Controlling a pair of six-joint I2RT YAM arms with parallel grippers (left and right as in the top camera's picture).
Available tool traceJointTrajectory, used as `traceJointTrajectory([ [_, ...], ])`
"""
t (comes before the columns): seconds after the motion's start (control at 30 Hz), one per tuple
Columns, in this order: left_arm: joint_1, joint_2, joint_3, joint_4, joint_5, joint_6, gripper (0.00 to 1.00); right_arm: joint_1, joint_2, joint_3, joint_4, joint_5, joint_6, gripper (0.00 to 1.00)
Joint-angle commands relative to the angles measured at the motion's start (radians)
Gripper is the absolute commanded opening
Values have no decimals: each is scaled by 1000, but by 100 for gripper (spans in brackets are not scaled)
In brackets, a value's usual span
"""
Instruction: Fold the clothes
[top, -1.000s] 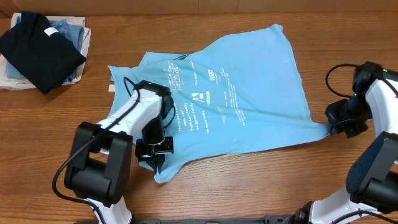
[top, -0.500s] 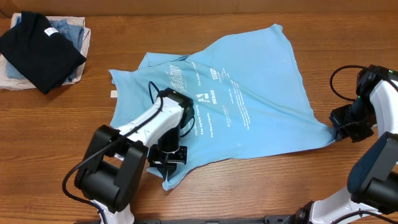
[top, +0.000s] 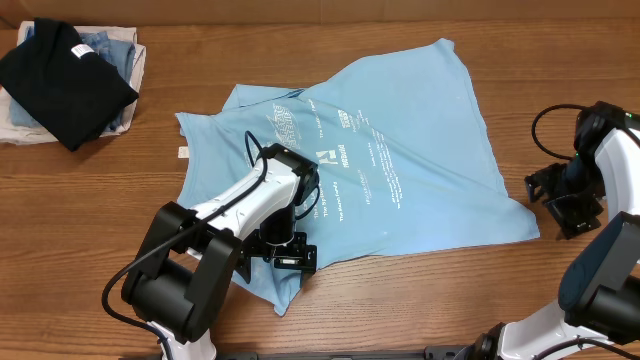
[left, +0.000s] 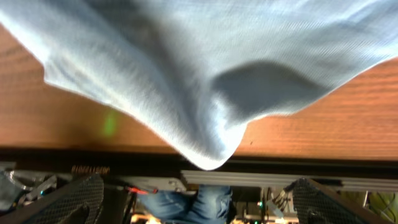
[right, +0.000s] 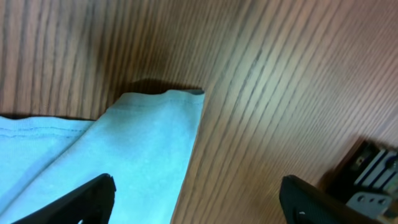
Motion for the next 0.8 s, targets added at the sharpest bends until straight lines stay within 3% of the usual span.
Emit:
traceJointTrajectory([
  [0.0,2,-9,2,22,5,-18,100,-2,-14,17,9,0,2,91],
  [0.13,3,-9,7,43,0,-22,100,0,-14,17,14,-3,2,98],
  [0.4,90,-9,36,131,-32,-14,98,0,-14,17,39,-13,-8,100],
  [0.77,210,-9,295,166,-177,20,87,21,-14,17,127,-178,-169,100],
])
